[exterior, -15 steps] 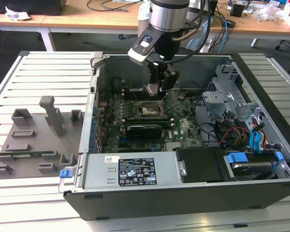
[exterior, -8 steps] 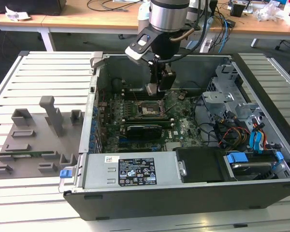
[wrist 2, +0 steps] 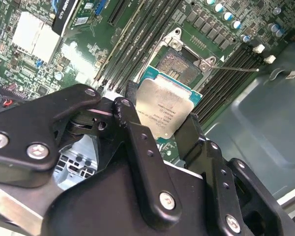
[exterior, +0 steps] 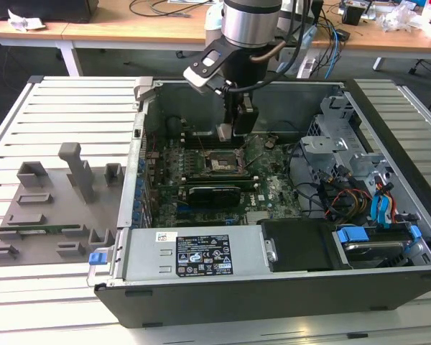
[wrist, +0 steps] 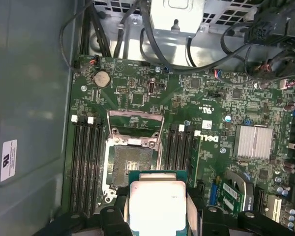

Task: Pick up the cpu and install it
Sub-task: 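Place the cpu into insertion slot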

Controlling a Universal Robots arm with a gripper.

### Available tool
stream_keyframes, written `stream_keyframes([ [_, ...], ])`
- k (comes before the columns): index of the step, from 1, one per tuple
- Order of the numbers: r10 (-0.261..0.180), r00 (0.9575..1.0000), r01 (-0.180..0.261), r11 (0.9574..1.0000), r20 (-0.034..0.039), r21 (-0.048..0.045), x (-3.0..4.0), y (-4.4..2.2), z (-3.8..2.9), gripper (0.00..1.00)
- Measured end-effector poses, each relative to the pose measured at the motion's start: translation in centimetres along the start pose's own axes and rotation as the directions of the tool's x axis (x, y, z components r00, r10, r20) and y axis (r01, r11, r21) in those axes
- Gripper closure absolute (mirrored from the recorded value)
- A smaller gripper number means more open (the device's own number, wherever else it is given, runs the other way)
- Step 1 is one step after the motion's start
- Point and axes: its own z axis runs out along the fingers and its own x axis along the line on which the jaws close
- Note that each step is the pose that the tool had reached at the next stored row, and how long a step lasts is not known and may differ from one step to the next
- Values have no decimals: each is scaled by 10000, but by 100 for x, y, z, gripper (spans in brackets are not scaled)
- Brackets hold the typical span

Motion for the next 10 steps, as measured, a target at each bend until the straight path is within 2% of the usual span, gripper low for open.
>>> stream_keyframes([
  [2,130,9999,-130,9999,-2,3,0,0,0,45],
  [7,132,9999,-132,9999,3,4,-1,0,1,45],
  [10,131,9999,-131,9999,1,3,0,1,31,45],
])
